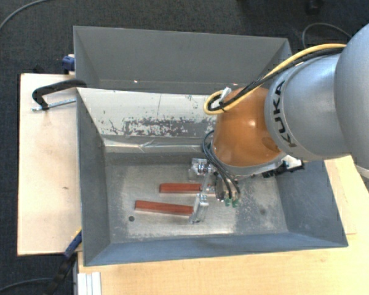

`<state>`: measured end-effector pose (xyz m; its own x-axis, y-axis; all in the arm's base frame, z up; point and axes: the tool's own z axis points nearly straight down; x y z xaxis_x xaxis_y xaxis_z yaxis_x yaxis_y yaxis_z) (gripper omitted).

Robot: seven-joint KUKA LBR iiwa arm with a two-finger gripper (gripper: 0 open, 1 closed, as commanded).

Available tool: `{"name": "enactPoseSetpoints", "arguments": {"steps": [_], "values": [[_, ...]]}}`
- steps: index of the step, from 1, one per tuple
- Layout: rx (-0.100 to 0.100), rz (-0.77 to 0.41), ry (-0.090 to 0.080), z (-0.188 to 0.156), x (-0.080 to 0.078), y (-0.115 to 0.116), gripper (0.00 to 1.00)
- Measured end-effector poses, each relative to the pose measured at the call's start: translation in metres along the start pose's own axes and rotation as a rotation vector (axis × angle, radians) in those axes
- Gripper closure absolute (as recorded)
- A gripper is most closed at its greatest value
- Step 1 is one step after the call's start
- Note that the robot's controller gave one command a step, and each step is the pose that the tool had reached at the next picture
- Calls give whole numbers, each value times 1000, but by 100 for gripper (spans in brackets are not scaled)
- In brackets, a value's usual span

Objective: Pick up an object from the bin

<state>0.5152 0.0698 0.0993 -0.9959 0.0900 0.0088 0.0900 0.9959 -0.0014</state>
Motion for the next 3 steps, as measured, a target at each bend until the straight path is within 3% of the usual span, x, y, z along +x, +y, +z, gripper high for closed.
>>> {"name": "enactPoseSetpoints", "arguments": {"steps": [1, 2, 3], "values": [[-4, -146, -16, 29, -59, 38, 0], [-3, -144, -13, 28, -58, 37, 100], [-6, -80, -23, -118, -61, 42, 100]]}}
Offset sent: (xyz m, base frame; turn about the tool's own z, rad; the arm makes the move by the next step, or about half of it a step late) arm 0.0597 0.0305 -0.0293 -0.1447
